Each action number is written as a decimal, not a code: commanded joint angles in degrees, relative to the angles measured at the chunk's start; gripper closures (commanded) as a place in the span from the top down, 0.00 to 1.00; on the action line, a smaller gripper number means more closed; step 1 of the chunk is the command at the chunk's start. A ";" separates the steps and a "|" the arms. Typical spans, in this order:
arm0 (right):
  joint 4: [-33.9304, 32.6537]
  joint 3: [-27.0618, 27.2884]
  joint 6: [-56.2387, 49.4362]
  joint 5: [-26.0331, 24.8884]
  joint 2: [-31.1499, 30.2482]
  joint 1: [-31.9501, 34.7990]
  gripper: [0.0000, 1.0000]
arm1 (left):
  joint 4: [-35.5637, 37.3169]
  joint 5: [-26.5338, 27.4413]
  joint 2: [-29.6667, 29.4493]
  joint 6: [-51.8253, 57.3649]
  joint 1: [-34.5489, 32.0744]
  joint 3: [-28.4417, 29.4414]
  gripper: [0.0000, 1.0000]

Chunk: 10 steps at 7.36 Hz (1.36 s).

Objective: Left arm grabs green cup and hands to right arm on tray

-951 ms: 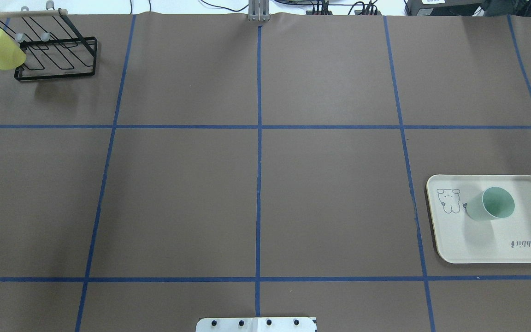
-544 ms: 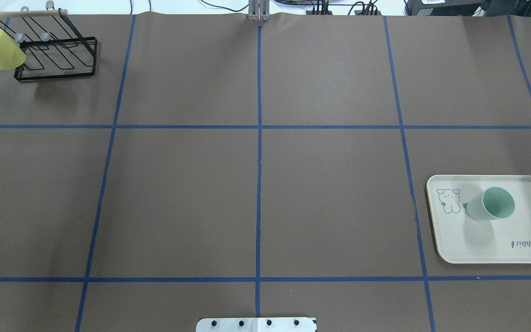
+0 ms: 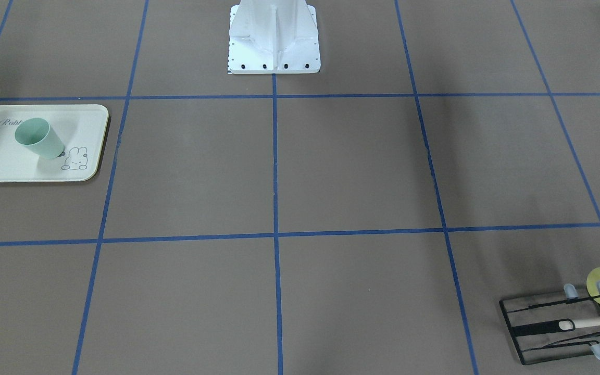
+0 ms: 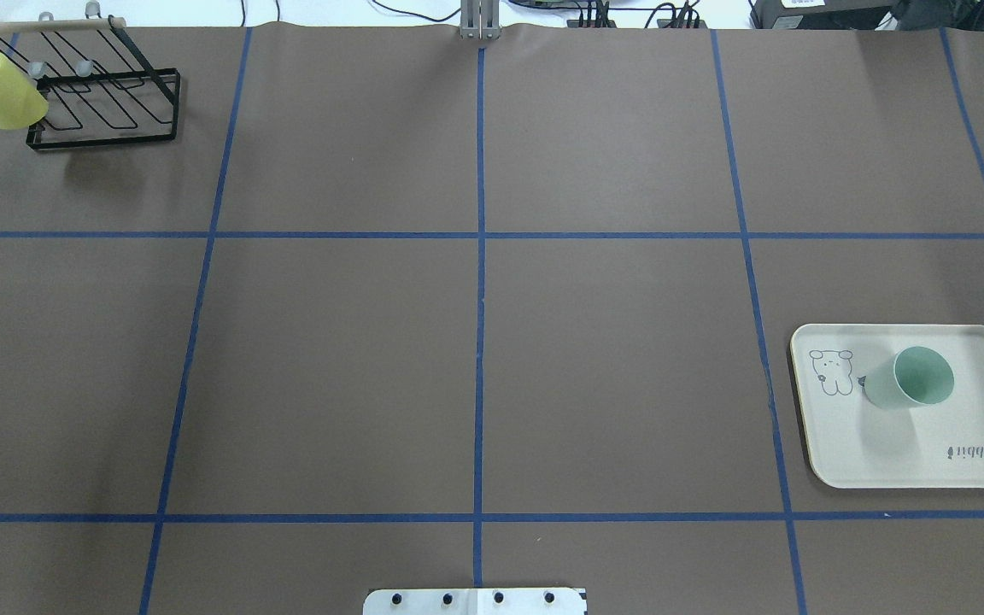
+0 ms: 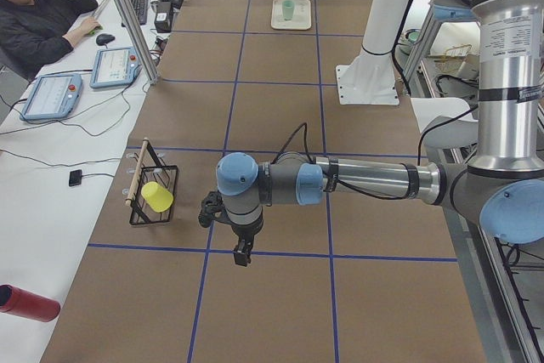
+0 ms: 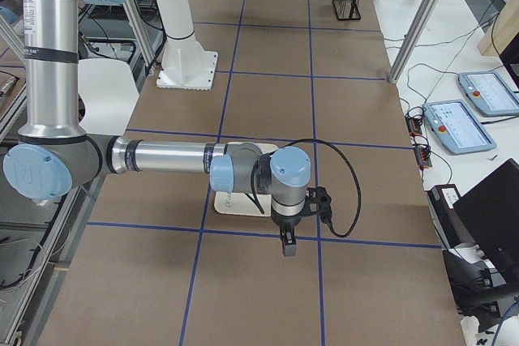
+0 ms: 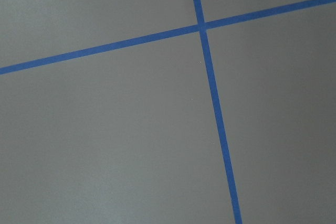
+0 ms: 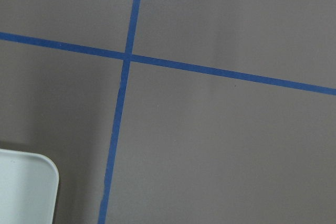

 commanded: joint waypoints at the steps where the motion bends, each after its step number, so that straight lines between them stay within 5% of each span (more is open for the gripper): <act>1: 0.07 -0.04 0.04 0.15 -0.03 -0.43 1.00 | 0.00 -2.93 0.09 0.35 -0.41 -0.06 1.00; 10: 0.07 -0.31 -0.05 0.24 -0.03 -1.31 1.00 | 0.00 -2.50 0.18 0.00 -0.85 -0.41 1.00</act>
